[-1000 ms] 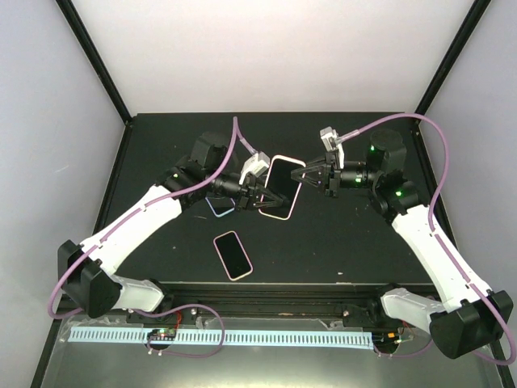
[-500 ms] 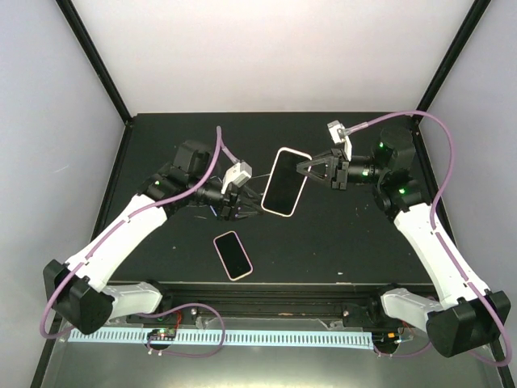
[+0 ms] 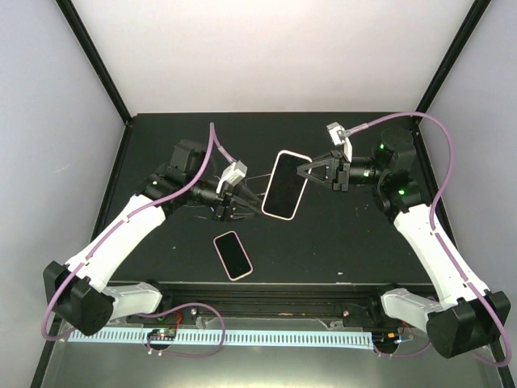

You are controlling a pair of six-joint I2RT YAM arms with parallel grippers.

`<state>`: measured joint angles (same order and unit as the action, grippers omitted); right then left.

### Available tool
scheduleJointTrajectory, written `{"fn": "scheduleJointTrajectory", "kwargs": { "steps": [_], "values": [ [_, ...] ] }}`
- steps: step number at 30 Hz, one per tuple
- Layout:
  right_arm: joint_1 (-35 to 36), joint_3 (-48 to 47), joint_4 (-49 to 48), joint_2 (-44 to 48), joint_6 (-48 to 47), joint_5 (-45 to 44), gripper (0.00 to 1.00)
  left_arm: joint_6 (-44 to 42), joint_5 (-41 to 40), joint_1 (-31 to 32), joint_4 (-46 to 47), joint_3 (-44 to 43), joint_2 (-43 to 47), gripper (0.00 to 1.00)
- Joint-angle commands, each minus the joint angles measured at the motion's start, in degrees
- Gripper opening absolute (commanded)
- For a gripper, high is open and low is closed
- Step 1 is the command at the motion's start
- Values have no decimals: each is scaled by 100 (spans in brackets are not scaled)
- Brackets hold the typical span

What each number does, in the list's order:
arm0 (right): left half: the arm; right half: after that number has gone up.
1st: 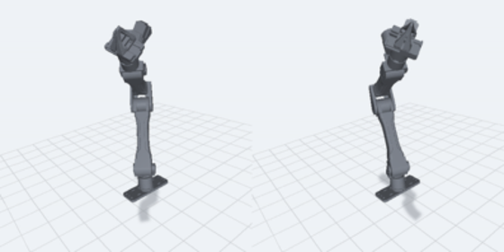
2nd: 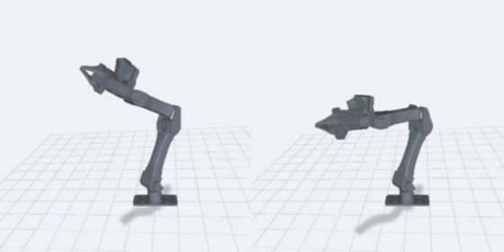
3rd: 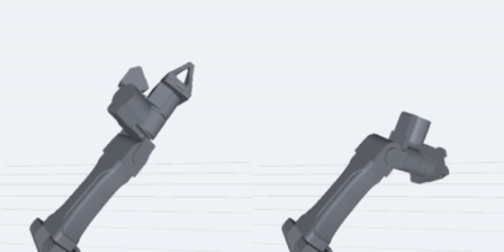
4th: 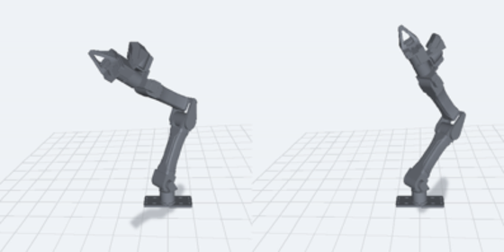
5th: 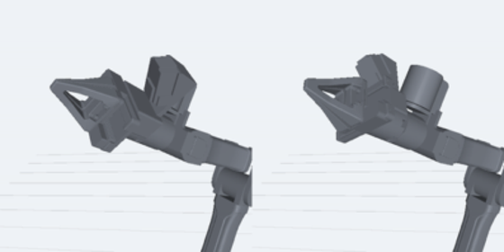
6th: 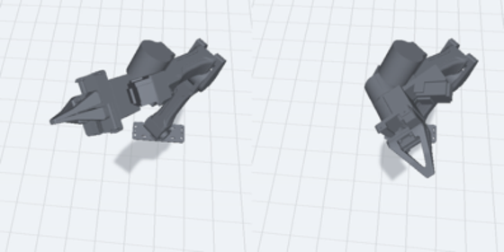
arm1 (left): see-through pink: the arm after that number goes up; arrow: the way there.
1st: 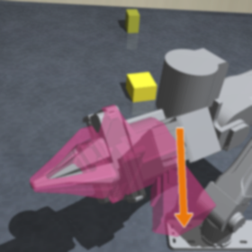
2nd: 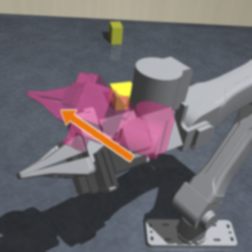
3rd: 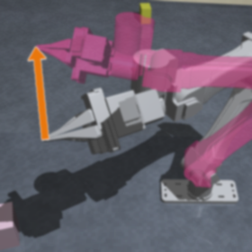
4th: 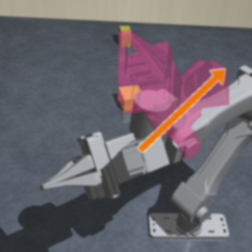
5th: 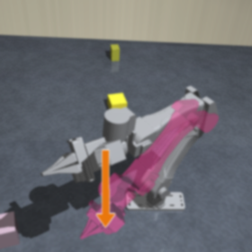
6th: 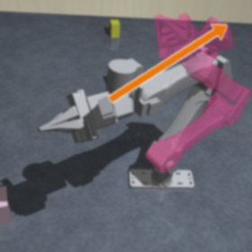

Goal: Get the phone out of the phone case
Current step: Remove the phone case from the phone.

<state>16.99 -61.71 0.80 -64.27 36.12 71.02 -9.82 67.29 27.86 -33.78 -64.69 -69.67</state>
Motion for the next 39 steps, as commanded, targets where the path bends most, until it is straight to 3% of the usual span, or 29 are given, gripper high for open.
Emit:
{"fn": "scheduleJointTrajectory", "kwargs": {
  "steps": [1,12,20,29,35,39],
  "values": [
    [-15,13,-194,154,-43,11,1,140,633,-29,377,21,125,46],
    [-7,16,-262,182,17,25,1,726,213,-17,849,61,-61,42],
    [-6,45,-548,213,350,124,1,643,-503,-17,766,115,-78,27],
    [-11,252,-1903,250,1725,371,1,576,-882,-24,744,155,-123,21],
    [-13,521,-3385,241,3120,539,1,555,-921,-57,781,249,-101,20],
    [-6,492,-3550,224,3385,544,1,623,-1022,-70,831,240,-130,18]
  ]
}}
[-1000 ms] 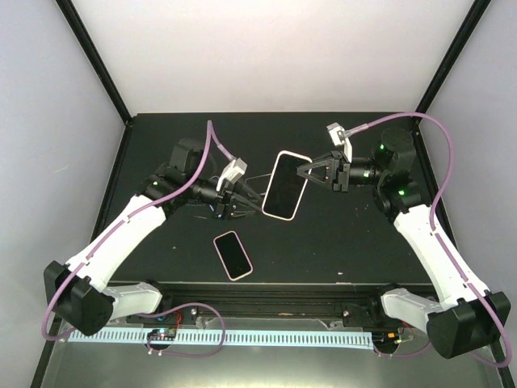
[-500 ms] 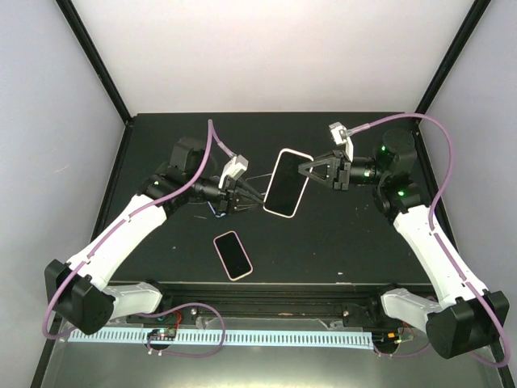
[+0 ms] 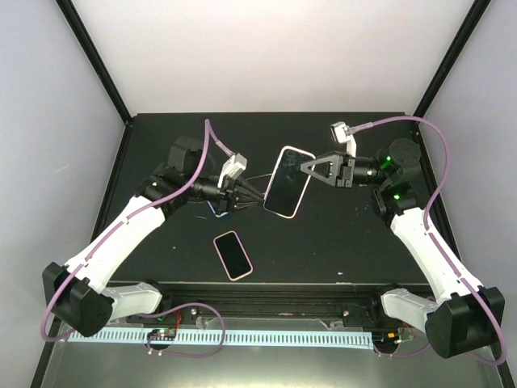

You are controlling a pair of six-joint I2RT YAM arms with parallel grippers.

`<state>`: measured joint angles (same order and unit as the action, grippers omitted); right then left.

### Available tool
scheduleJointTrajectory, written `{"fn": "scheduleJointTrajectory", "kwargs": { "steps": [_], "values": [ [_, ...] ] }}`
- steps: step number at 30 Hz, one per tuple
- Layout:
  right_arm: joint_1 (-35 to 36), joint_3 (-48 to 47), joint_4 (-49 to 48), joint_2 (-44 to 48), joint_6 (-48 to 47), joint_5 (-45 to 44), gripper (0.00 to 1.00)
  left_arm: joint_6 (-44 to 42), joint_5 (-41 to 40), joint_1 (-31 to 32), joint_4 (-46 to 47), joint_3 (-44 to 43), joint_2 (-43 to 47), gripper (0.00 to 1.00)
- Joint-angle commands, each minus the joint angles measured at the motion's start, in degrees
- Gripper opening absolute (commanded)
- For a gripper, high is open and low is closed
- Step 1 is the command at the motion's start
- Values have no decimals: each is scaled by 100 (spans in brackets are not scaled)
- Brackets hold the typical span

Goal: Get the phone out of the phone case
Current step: Remove the phone case from the phone.

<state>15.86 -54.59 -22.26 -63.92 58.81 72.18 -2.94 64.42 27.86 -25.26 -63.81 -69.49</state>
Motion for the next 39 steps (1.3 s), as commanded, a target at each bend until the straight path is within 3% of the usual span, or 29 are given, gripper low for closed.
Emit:
{"fn": "scheduleJointTrajectory", "kwargs": {
  "steps": [1,11,21,24,28,39],
  "values": [
    [98,-208,-1315,193,1177,428,1,-39,-777,-74,-15,131,-171,17],
    [218,-18,-1699,223,1378,499,1,97,-1184,-61,-86,-189,-517,15],
    [552,-384,861,231,-944,672,1,145,-863,24,-149,-637,-688,23],
    [592,-472,1543,224,-1497,674,1,136,-838,31,-129,-740,-705,30],
    [657,-422,1680,226,-1662,700,1,250,-852,46,100,-792,-659,47],
    [923,-381,2128,117,-2228,604,1,275,-568,256,255,-1254,-738,54]
  ]
}}
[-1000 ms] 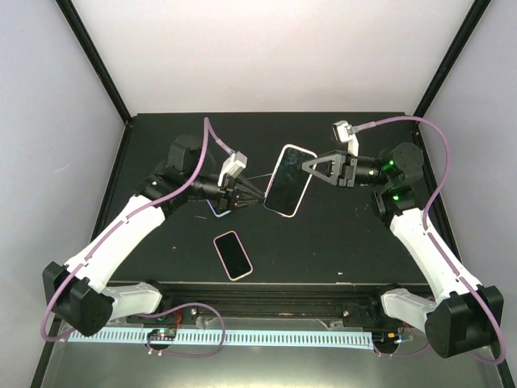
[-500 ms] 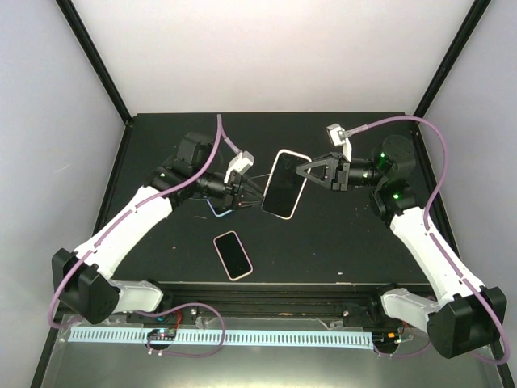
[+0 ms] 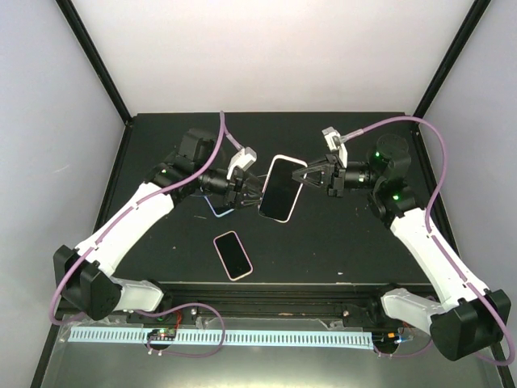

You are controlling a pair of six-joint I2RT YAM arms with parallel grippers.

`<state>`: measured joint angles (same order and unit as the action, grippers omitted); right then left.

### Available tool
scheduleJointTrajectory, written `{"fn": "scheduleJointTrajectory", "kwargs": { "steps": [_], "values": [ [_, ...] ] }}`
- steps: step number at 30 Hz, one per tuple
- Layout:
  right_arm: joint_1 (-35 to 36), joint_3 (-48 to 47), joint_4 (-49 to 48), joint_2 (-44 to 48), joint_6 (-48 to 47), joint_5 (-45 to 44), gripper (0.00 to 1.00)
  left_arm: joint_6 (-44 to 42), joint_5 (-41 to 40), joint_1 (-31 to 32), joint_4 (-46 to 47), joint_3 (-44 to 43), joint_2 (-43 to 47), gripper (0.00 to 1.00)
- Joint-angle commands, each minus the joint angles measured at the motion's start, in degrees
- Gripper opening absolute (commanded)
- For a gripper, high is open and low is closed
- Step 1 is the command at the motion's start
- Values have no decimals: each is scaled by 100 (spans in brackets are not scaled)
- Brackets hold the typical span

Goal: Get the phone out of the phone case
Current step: Remove the phone case from the phone.

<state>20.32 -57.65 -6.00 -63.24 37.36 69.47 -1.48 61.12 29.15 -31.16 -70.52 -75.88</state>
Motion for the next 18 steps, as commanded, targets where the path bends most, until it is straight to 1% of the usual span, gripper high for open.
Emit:
{"fn": "scheduleJointTrajectory", "kwargs": {
  "steps": [1,9,18],
  "values": [
    [508,-81,534,36,-133,868,1,103,-192,148,852,-645,-111,54],
    [767,-149,784,-174,-554,739,1,350,-3,251,1120,-1043,-220,52],
    [1021,-266,911,-533,-779,643,1,989,343,511,1674,-991,-284,50]
  ]
}}
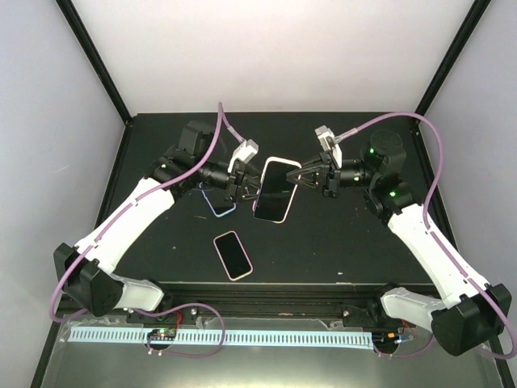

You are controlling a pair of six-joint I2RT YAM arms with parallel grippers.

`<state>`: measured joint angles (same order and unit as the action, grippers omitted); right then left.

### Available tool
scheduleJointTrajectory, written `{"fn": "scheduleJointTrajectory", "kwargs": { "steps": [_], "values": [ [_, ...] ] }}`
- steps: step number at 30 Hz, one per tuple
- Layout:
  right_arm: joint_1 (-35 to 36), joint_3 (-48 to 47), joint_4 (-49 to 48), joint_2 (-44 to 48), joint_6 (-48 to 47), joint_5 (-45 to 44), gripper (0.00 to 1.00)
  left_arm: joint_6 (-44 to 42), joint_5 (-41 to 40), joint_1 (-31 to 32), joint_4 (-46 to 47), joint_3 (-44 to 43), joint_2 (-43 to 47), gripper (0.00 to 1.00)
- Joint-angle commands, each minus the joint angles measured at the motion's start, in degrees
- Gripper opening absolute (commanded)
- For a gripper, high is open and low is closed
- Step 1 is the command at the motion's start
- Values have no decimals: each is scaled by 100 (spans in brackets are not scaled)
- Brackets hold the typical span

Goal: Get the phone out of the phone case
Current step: Remove the phone case from the phone.

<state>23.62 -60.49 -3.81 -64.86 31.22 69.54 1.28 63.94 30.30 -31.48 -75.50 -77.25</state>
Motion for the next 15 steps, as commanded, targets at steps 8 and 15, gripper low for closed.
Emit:
{"fn": "scheduleJointTrajectory", "kwargs": {
  "steps": [8,15],
  "values": [
    [676,-280,974,-644,-389,705,1,1335,322,435,2382,38,-50,33],
    [460,-541,1220,-800,-490,630,1,2060,416,259,3170,650,125,11]
  ]
}}
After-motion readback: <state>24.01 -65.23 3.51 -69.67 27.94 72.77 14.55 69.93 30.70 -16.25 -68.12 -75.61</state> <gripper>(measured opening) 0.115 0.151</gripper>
